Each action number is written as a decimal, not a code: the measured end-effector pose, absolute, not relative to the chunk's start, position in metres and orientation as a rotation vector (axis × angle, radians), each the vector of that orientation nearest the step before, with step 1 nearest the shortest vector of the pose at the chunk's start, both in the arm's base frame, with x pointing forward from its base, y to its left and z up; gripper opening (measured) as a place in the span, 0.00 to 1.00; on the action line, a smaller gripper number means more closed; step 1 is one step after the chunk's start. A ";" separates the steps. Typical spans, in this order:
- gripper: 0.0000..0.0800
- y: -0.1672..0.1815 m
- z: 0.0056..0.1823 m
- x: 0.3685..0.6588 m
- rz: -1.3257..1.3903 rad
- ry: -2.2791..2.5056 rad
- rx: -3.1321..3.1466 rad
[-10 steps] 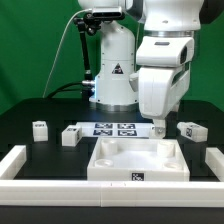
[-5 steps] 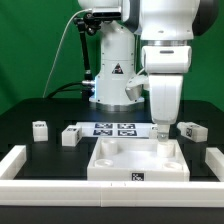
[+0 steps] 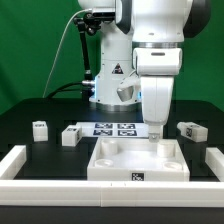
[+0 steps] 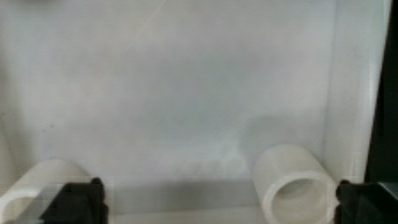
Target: Assemble one leg
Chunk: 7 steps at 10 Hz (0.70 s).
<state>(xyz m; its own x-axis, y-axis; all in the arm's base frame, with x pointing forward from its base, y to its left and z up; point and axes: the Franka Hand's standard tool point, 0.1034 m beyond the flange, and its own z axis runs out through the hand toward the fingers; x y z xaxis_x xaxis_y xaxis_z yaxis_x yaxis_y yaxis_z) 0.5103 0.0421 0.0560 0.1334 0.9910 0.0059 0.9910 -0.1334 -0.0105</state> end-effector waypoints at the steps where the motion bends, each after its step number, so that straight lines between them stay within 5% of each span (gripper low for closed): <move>1: 0.81 0.037 0.049 0.503 -0.006 -2.091 -2.329; 7: 0.81 0.028 0.012 0.477 0.024 -2.039 -2.326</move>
Offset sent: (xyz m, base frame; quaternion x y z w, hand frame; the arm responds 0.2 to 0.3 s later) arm -0.0184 0.0031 -0.0185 -0.0106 0.0292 -0.0267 0.9992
